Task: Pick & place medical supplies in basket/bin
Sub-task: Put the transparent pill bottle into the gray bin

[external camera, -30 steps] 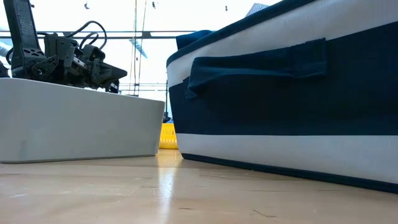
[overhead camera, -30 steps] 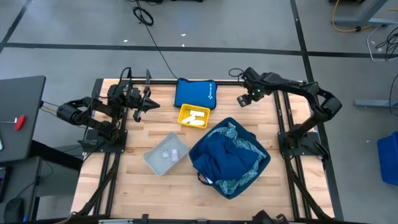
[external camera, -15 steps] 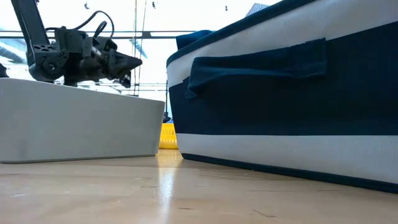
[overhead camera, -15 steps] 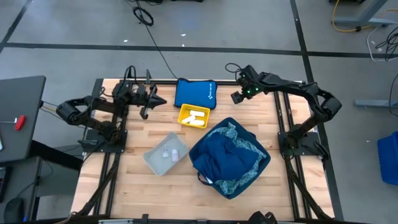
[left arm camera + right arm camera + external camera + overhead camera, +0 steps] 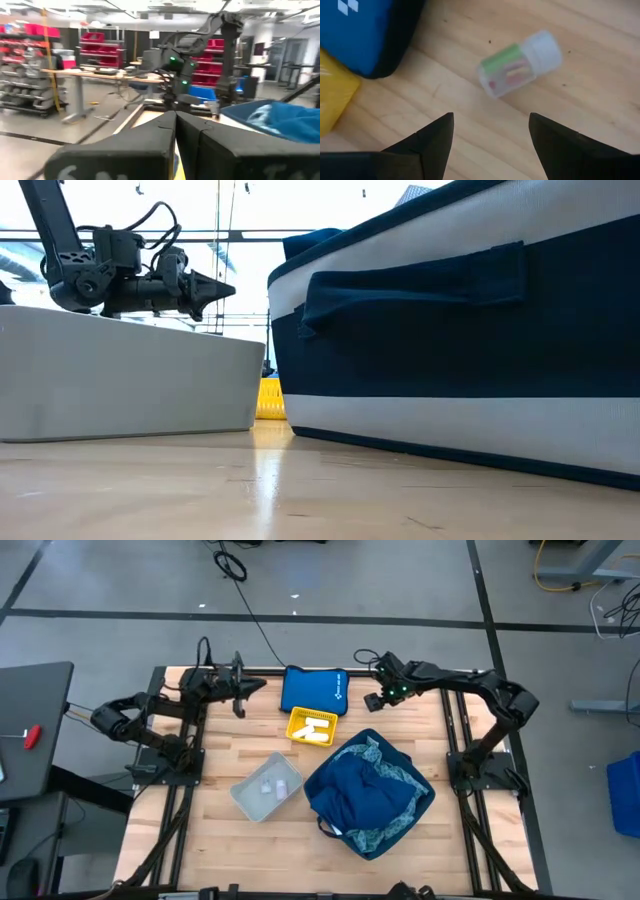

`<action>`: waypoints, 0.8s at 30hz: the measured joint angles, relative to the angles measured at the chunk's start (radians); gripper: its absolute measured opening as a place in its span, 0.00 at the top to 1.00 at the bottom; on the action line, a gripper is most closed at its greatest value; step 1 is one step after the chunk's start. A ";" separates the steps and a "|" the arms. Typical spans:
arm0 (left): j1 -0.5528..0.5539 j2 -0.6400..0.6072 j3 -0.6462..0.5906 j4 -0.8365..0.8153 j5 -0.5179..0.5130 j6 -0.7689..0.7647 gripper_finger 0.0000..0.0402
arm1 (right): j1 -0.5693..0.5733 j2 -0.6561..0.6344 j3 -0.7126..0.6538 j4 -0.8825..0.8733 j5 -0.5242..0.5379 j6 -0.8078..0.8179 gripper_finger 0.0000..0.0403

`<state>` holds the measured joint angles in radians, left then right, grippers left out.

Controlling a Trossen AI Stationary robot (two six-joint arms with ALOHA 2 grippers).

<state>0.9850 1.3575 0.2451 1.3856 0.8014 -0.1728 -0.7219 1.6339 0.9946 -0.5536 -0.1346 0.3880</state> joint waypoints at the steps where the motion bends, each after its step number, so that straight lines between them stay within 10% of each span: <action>1: 0.013 0.000 0.000 0.000 0.004 0.008 0.96 | 0.004 0.013 0.009 -0.002 0.003 0.005 0.34; 24: 0.098 0.000 0.000 0.000 0.067 0.058 0.96 | -0.037 0.322 0.480 -0.396 0.174 -0.083 0.34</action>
<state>1.0828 1.3575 0.2451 1.3853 0.8684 -0.1150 -0.7589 1.9564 1.4742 -0.9495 0.0395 0.3054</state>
